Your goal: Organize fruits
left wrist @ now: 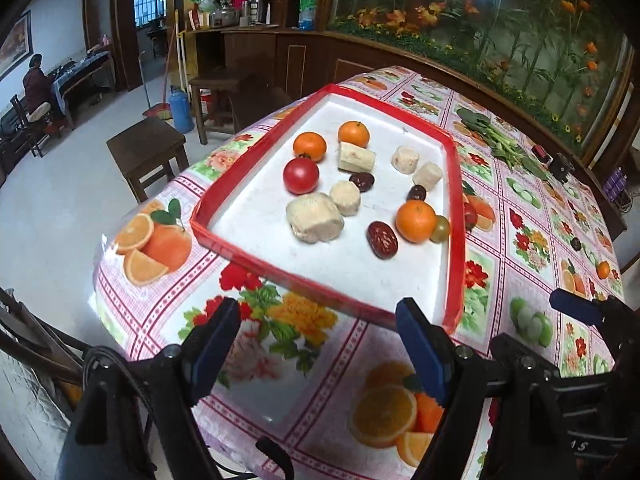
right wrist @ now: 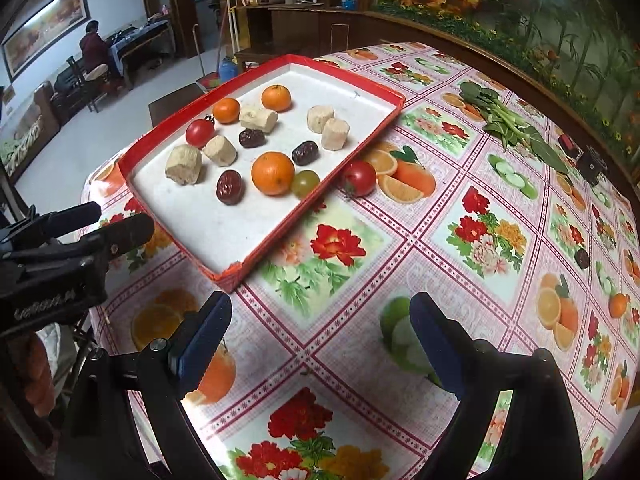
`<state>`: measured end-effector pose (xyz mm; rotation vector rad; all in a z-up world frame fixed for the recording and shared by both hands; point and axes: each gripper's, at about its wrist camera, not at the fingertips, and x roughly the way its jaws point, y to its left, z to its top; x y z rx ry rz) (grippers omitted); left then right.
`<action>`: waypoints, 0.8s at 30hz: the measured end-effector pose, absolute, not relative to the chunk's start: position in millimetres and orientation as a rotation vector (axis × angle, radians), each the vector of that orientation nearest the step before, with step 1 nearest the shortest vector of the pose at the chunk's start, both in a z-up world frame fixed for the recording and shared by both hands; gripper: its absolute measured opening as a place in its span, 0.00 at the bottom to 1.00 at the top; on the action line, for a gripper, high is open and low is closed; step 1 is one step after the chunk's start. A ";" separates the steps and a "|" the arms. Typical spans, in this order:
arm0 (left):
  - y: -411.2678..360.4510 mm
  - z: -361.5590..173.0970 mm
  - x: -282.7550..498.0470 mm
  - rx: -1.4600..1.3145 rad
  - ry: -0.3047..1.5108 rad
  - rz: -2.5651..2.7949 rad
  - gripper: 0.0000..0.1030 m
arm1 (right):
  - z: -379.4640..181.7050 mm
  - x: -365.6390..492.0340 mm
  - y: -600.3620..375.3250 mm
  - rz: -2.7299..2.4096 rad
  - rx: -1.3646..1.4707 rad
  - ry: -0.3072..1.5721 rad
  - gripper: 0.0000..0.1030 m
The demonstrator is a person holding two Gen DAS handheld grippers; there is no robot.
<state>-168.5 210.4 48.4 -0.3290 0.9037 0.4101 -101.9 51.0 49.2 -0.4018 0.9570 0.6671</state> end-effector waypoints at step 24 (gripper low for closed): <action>203.8 45.0 -180.8 -0.325 0.949 0.523 0.84 | 43.2 -101.6 37.8 0.640 -0.407 0.972 0.88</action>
